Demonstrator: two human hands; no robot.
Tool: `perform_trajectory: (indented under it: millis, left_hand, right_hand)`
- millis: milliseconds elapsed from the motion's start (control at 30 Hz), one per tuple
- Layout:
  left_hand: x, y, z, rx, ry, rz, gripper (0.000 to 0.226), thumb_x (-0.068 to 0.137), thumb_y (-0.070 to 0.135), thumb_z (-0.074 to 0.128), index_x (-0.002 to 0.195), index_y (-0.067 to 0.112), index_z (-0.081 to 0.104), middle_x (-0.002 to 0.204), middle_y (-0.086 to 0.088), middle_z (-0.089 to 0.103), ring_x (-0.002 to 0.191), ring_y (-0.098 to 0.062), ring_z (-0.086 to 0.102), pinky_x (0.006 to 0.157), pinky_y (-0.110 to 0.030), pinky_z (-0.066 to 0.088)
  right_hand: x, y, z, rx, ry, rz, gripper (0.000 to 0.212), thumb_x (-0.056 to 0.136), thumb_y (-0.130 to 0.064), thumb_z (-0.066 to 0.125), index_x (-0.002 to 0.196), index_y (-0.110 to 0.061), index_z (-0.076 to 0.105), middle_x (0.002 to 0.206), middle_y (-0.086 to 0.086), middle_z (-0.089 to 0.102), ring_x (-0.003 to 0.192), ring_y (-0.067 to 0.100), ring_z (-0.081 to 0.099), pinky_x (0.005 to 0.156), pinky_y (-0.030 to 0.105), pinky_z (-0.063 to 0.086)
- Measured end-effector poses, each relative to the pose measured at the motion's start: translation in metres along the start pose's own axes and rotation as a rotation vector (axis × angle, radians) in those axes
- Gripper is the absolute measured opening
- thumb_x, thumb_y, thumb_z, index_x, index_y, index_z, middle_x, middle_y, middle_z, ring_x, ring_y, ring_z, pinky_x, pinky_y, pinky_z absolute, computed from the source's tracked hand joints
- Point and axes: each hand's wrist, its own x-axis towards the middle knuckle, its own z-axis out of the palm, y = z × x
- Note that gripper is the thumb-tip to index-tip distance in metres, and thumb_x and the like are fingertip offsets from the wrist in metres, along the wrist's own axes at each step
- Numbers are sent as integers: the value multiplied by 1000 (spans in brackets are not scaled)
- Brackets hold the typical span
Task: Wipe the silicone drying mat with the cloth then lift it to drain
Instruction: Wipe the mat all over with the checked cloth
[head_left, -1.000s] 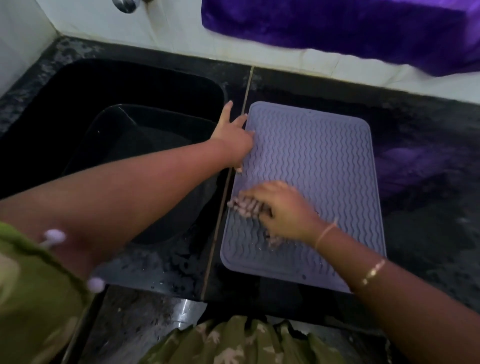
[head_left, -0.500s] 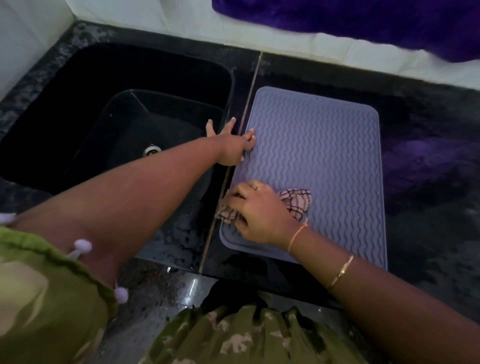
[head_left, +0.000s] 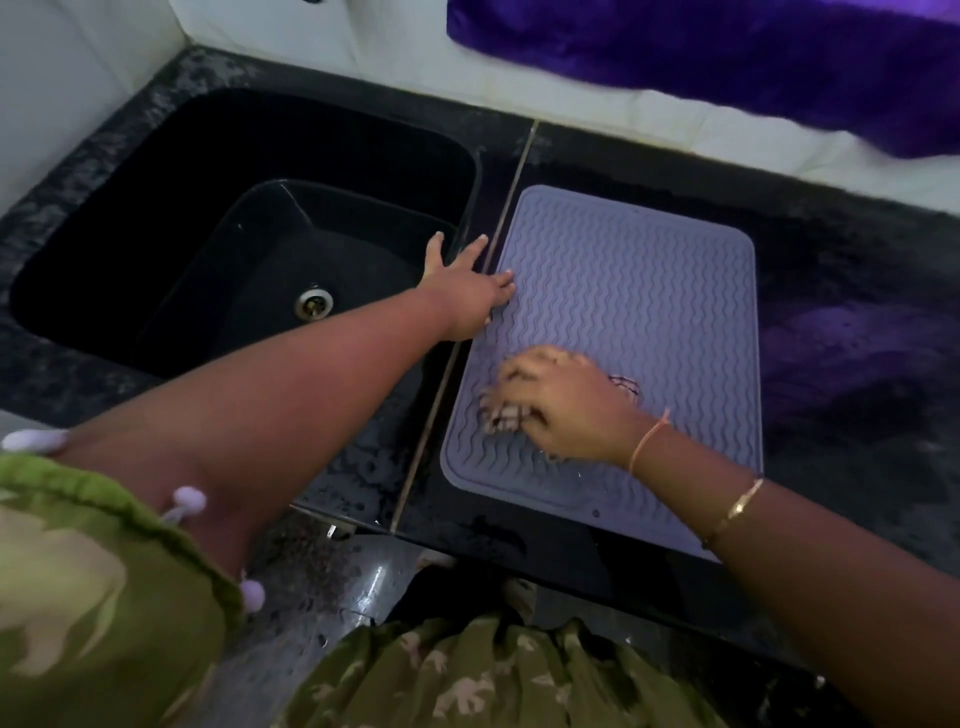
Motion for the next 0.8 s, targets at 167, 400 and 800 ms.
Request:
perform_trajectory:
  millis: [167, 400, 800]
  left_hand:
    - [-20, -9, 25, -240, 57, 3, 40, 98, 33, 44, 137, 40, 46, 154, 17, 27, 148, -22, -5, 111, -56, -10]
    - [-30, -2, 11, -140, -126, -38, 55, 100, 34, 33, 151, 35, 14, 160, 9, 5, 146, -23, -18, 114, -58, -8]
    - [-18, -12, 24, -197, -86, -9, 53, 99, 35, 38, 147, 45, 19, 158, 22, 3, 146, -25, -16, 109, -61, -10]
  right_hand:
    - [19, 2, -40, 987, 370, 460, 25, 87, 4, 47, 94, -11, 66, 90, 11, 65, 83, 19, 60, 79, 36, 49]
    - [30, -40, -44, 2002, 457, 567, 38, 64, -3, 39, 97, -5, 59, 100, 20, 61, 87, 31, 60, 83, 44, 51]
    - [24, 16, -30, 524, 292, 554, 52, 81, 6, 53, 127, -18, 56, 125, 5, 44, 120, 20, 37, 107, 37, 30]
